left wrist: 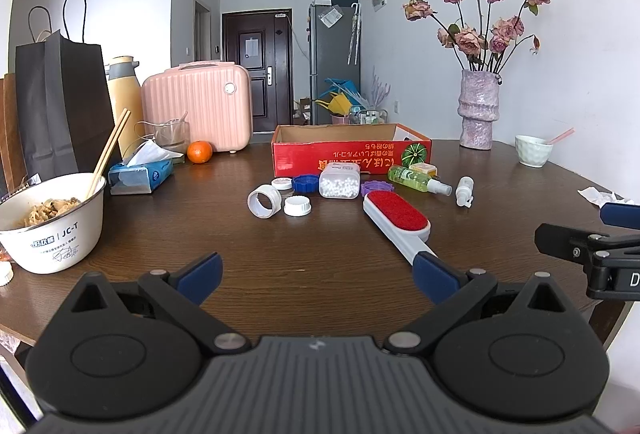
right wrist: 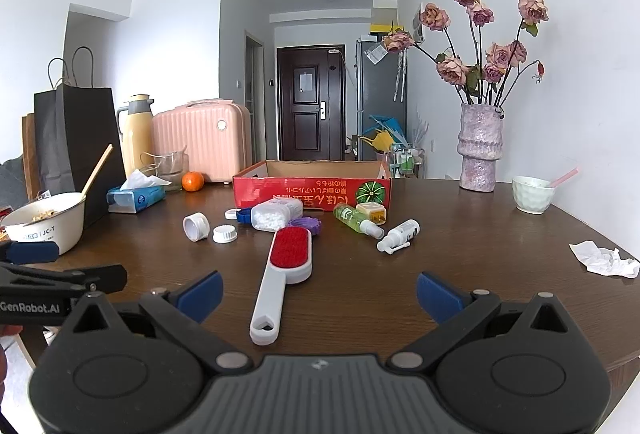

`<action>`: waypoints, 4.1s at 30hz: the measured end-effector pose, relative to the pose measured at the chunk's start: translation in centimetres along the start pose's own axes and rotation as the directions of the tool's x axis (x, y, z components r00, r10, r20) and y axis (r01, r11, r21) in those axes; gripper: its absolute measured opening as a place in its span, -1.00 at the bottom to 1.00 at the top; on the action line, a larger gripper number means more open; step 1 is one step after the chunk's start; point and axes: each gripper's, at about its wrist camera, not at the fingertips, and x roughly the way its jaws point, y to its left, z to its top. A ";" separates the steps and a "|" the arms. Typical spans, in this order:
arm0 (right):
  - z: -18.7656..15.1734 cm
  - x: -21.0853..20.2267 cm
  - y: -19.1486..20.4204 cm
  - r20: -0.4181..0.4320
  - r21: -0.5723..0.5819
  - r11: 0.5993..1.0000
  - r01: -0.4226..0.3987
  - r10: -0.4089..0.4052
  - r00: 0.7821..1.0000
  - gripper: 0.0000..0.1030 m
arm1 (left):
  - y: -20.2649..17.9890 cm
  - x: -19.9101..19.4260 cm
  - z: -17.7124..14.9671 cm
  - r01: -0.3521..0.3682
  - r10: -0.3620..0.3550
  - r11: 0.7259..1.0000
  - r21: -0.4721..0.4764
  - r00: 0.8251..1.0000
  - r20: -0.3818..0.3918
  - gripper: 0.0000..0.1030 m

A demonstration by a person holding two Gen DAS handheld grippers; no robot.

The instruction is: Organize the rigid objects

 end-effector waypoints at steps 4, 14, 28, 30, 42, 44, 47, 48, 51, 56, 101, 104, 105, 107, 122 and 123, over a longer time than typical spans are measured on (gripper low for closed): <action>0.1 -0.1 0.1 0.004 -0.001 1.000 0.001 -0.001 1.000 1.00 | 0.0 -0.1 0.0 0.001 -0.001 1.000 -0.002 1.000 0.005 1.00; 0.1 -0.1 0.2 0.006 -0.002 1.000 0.002 -0.002 1.000 1.00 | -0.1 -0.2 0.0 0.001 -0.001 1.000 -0.002 1.000 0.005 1.00; 0.1 -0.2 0.2 0.007 -0.003 1.000 0.002 -0.002 1.000 1.00 | -0.1 -0.3 0.0 0.002 -0.002 1.000 -0.002 1.000 0.007 1.00; 0.0 -0.2 0.2 0.007 -0.003 1.000 0.002 -0.002 1.000 1.00 | 0.0 -0.2 0.0 0.001 -0.001 1.000 -0.002 1.000 0.006 1.00; 0.0 -0.2 0.2 0.008 -0.004 1.000 0.003 -0.003 1.000 1.00 | 0.0 -0.2 0.0 0.002 -0.002 1.000 -0.003 1.000 0.007 1.00; 0.0 -0.2 0.2 0.008 -0.004 1.000 0.002 -0.002 1.000 1.00 | 0.0 -0.2 0.0 0.001 -0.001 1.000 -0.002 1.000 0.007 1.00; 0.0 -0.2 0.3 0.007 -0.004 1.000 0.003 -0.003 1.000 1.00 | 0.0 -0.2 0.0 0.002 -0.002 1.000 -0.003 1.000 0.007 1.00; 0.0 -0.2 0.3 0.008 -0.004 1.000 0.003 -0.002 1.000 1.00 | 0.0 -0.2 0.0 0.002 -0.002 1.000 -0.002 1.000 0.007 1.00; 0.0 -0.2 0.3 0.008 -0.005 1.000 0.002 -0.002 1.000 1.00 | 0.0 -0.3 0.0 0.002 -0.002 1.000 -0.003 1.000 0.007 1.00; -0.1 -0.2 0.3 0.008 -0.005 1.000 0.002 -0.002 1.000 1.00 | 0.0 -0.3 0.0 0.001 -0.001 1.000 -0.003 1.000 0.007 1.00; 1.4 9.4 0.5 -0.102 0.001 1.000 -0.019 0.019 0.995 1.00 | 1.1 8.5 2.0 -0.007 0.004 1.000 -0.025 0.993 -0.118 1.00; 1.5 10.3 0.6 -0.116 0.001 1.000 -0.019 0.019 0.993 1.00 | 1.4 9.4 2.1 -0.007 0.003 1.000 -0.029 0.992 -0.130 1.00; 1.5 10.7 0.6 -0.120 0.000 1.000 -0.019 0.019 0.993 1.00 | 1.5 9.7 2.1 -0.008 0.004 1.000 -0.030 0.991 -0.133 1.00; 1.6 11.3 0.7 -0.128 -0.002 1.000 -0.020 0.020 0.992 1.00 | 1.6 10.3 2.2 -0.008 0.003 0.999 -0.032 0.990 -0.141 1.00; 1.9 15.6 1.2 -0.194 -0.014 1.000 -0.015 0.012 0.981 1.00 | 3.0 14.2 2.2 -0.014 0.002 0.998 -0.061 0.980 -0.199 1.00; 1.9 15.8 1.3 -0.196 -0.015 1.000 -0.015 0.012 0.980 1.00 | 3.1 14.5 2.2 -0.015 0.002 0.998 -0.063 0.979 -0.202 1.00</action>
